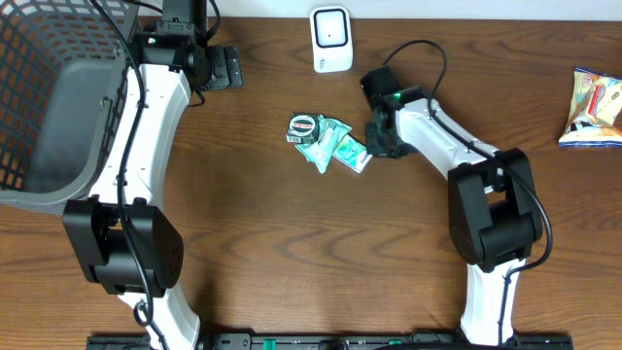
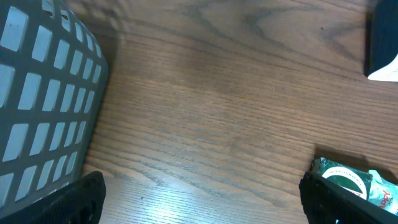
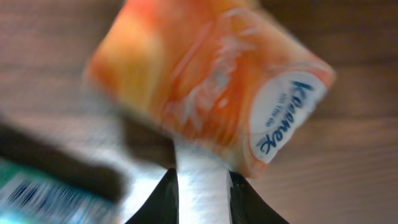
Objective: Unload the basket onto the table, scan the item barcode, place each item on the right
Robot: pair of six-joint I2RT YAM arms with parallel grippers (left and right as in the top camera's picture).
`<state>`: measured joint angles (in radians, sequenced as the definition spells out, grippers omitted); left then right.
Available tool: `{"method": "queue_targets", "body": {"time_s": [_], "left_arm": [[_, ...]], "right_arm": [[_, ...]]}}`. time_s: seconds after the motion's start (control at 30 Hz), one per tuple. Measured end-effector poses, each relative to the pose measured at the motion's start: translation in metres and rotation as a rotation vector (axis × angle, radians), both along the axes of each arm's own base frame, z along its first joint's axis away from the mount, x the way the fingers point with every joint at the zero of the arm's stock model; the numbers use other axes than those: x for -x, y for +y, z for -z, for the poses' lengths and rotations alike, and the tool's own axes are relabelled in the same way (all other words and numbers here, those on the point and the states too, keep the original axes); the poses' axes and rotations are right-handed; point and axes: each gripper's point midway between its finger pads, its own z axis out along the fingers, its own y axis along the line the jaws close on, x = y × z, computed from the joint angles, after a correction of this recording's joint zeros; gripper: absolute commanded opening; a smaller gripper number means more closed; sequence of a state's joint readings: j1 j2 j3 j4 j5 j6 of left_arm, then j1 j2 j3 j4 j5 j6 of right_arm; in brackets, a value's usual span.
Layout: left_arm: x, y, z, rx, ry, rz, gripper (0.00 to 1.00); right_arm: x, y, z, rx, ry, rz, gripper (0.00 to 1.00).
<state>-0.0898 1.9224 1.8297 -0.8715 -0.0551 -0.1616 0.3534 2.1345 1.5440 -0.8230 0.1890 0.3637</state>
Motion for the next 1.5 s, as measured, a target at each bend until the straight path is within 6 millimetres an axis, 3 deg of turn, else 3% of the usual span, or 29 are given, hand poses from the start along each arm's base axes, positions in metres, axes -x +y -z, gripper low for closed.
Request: {"method": "queue_targets", "body": {"time_s": [0.13, 0.3, 0.43, 0.73, 0.9, 1.17, 1.37, 1.5], "left_arm": [[0.000, 0.000, 0.000, 0.000, 0.000, 0.000, 0.97], [0.000, 0.000, 0.000, 0.000, 0.000, 0.000, 0.98], [0.000, 0.000, 0.000, 0.000, 0.000, 0.000, 0.98], [0.000, 0.000, 0.000, 0.000, 0.001, 0.000, 0.98], [0.000, 0.000, 0.000, 0.000, 0.000, 0.000, 0.98], [0.000, 0.000, 0.000, 0.000, 0.001, 0.000, 0.98], [0.000, 0.000, 0.000, 0.000, 0.000, 0.000, 0.98], [0.000, 0.000, 0.000, 0.000, 0.000, 0.000, 0.98]], "right_arm": [[-0.027, -0.016, -0.006, 0.018, -0.104, 0.046, 0.23], [-0.077, -0.036, -0.023, -0.017, -0.303, 0.118, 0.24], [-0.100, -0.042, -0.035, -0.057, -0.400, 0.148, 0.29], [-0.099, -0.007, -0.033, -0.265, -0.367, 0.133, 0.33], [-0.099, -0.001, -0.034, -0.313, -0.364, 0.179, 0.40], [-0.135, 0.009, -0.046, -0.384, -0.521, 0.182, 0.36], [-0.136, 0.008, -0.011, -0.371, -0.486, 0.191, 0.25], [-0.130, 0.007, -0.004, -0.357, -0.450, 0.187, 0.24]]}}
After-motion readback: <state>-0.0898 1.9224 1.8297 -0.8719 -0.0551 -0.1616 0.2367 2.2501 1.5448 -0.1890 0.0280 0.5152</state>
